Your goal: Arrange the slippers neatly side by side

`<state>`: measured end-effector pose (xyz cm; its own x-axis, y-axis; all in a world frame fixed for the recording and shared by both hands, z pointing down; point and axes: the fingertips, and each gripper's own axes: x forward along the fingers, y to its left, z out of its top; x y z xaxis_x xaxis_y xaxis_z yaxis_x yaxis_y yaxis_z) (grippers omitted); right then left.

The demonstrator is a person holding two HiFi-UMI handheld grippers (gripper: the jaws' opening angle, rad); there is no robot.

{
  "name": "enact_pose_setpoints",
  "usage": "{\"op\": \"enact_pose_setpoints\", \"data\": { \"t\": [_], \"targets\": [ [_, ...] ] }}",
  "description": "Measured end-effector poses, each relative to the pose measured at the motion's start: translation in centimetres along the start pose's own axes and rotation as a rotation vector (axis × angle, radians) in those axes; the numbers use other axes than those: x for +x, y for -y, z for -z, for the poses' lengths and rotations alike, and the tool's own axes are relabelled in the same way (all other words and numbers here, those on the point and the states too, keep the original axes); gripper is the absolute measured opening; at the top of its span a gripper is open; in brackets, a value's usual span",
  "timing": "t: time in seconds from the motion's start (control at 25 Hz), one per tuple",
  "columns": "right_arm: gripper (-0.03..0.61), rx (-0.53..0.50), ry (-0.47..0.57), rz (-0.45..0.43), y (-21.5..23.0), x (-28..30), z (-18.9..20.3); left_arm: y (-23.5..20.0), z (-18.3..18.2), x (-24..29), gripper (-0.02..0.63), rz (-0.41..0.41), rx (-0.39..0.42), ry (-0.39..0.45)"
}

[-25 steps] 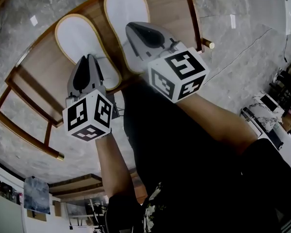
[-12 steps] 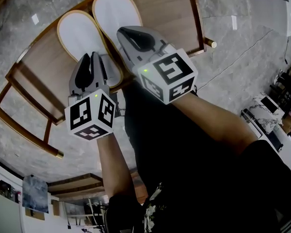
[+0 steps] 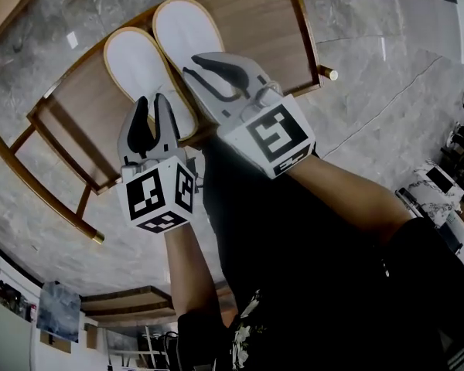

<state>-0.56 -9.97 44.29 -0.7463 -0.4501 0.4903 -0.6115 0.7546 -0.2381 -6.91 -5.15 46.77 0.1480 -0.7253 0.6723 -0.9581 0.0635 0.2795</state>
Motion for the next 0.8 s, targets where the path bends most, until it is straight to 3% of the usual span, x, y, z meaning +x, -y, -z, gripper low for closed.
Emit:
{"op": "enact_pose_setpoints", "data": {
  "t": [0.36, 0.48, 0.8],
  "targets": [
    [0.000, -0.099, 0.102, -0.092, -0.6, -10.8, -3.5, 4.4, -2.3, -9.2, 0.020, -0.095, 0.049, 0.169],
    [0.000, -0.122, 0.150, -0.092, -0.2, -13.8, -5.2, 5.6, -4.3, -12.0, 0.011, -0.153, 0.102, 0.264],
    [-0.001, -0.144, 0.168, -0.129, -3.2, -17.0, -6.8, 5.9, -9.4, -17.2, 0.008, -0.218, 0.231, 0.373]
  ]
}}
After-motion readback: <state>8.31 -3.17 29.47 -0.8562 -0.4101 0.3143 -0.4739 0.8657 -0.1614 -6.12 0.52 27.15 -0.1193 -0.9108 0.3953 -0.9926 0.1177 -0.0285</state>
